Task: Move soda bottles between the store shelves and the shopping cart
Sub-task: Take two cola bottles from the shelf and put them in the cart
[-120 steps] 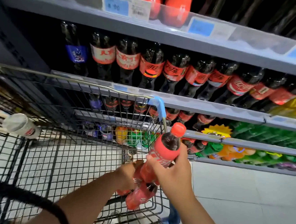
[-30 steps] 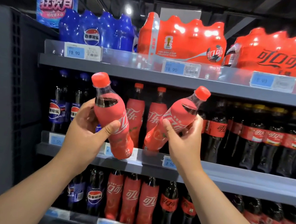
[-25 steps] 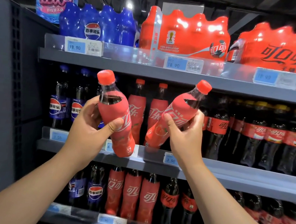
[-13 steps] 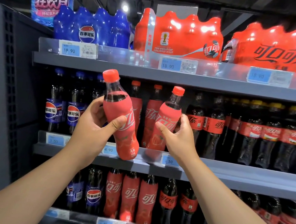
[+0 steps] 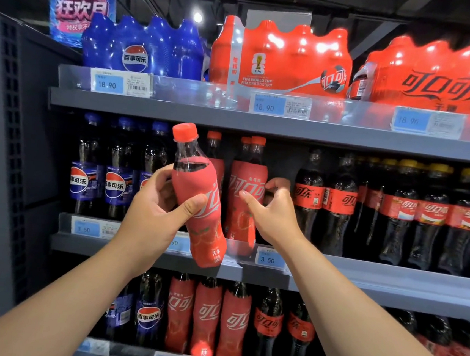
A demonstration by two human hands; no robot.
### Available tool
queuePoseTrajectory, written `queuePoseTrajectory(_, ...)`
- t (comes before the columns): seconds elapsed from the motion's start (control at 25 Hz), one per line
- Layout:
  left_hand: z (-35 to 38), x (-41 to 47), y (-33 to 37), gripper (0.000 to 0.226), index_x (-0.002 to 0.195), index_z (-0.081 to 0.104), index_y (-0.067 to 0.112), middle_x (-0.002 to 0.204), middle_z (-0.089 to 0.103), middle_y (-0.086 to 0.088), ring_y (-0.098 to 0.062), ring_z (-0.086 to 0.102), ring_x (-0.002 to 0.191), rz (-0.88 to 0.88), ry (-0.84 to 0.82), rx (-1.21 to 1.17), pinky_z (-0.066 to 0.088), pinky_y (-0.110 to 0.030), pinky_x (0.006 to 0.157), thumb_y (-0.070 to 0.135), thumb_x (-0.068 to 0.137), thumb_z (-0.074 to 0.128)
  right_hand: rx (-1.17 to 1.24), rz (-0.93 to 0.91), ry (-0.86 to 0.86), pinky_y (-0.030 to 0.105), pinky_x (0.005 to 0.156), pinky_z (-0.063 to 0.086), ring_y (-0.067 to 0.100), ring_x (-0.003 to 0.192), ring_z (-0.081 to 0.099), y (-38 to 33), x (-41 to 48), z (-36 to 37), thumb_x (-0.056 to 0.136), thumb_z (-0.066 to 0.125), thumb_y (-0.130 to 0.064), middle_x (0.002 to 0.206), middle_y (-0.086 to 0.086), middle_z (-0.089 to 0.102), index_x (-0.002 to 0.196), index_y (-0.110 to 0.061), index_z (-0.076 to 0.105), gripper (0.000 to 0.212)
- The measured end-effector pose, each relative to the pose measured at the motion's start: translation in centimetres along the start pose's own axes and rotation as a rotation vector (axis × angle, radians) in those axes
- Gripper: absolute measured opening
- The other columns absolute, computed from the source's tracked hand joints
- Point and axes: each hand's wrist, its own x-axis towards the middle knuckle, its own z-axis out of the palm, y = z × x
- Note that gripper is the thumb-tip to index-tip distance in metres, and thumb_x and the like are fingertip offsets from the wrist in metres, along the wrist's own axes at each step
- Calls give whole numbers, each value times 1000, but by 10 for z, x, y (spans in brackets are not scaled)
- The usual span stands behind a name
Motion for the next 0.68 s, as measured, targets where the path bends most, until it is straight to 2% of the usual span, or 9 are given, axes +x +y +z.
queuePoseTrajectory(0.08,-1,0,-1,45,109,65,48,112,74,9,-9,70,106,5,3,0,58,-23,81,50,67,81,-5,-23,5,37,80,61,17,92,71,2,0,1,84,81,-41,104,2,68,99,-33,45,39)
queuePoseTrajectory(0.2,-4,-2,-1,43,106,66,50,111,74,9,-8,70,105,5,13,4,57,-22,81,47,68,86,9,-7,21,35,77,62,16,90,71,3,-1,4,81,82,-41,104,1,68,95,-35,43,42)
queuePoseTrajectory(0.36,-7,-1,0,41,105,66,51,110,74,9,-9,70,104,-16,23,5,58,-28,80,48,67,82,17,1,35,19,63,56,10,82,70,4,-2,6,73,86,-30,101,-1,68,99,-35,42,51)
queuePoseTrajectory(0.48,-8,0,2,42,104,66,50,111,74,8,-11,71,105,-21,27,15,57,-36,85,49,67,86,-166,45,-35,7,47,44,2,72,64,11,-6,6,70,88,-31,92,-7,63,110,-24,42,61)
queuePoseTrajectory(0.56,-9,0,3,42,103,66,50,111,74,7,-13,71,105,-23,30,25,57,-40,87,51,66,85,-308,112,-125,8,39,38,4,64,61,18,-7,5,69,90,-39,84,-5,63,107,-14,48,61)
queuePoseTrajectory(0.68,-9,0,2,40,102,66,48,111,74,6,-15,71,106,-28,34,32,56,-44,90,51,67,84,-371,160,-155,16,45,39,7,65,59,20,-2,2,66,91,-51,82,-3,64,92,-17,55,55)
